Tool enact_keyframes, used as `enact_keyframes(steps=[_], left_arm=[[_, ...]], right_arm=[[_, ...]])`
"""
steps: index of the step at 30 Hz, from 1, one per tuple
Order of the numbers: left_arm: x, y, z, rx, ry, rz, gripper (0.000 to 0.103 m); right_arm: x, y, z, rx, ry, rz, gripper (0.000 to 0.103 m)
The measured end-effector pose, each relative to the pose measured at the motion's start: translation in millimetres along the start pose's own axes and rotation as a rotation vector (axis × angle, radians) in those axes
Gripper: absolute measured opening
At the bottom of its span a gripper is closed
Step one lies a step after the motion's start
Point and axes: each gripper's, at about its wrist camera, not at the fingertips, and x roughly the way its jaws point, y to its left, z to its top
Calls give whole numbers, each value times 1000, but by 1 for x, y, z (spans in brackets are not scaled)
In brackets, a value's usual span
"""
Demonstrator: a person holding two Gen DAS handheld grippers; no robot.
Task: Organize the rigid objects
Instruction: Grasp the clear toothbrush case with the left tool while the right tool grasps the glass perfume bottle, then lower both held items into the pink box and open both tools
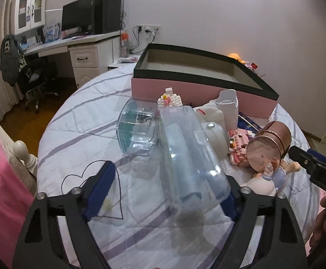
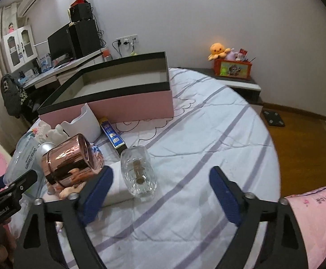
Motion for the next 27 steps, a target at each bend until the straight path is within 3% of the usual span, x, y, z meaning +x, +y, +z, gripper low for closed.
enact_keyframes(steps=[1, 4, 5, 6, 11, 27], left_arm=[[2, 0, 1, 0, 7, -5, 74], [10, -3, 3, 9, 32, -17, 49], [13, -5, 3, 16, 42, -35, 35], [15, -6, 3, 22, 52, -39, 33], [11, -9, 1, 40, 37, -65, 32], [-39, -3, 1, 58, -41, -90, 32]], right_arm=[[3, 0, 1, 0, 5, 6, 78], [12, 0, 4, 0, 27, 51, 67], [16, 0, 4, 2, 31, 71, 64], [19, 0, 5, 4, 33, 91, 61], [20, 2, 10, -1, 46, 161, 34], [-38, 8, 12, -6, -63, 184, 34]])
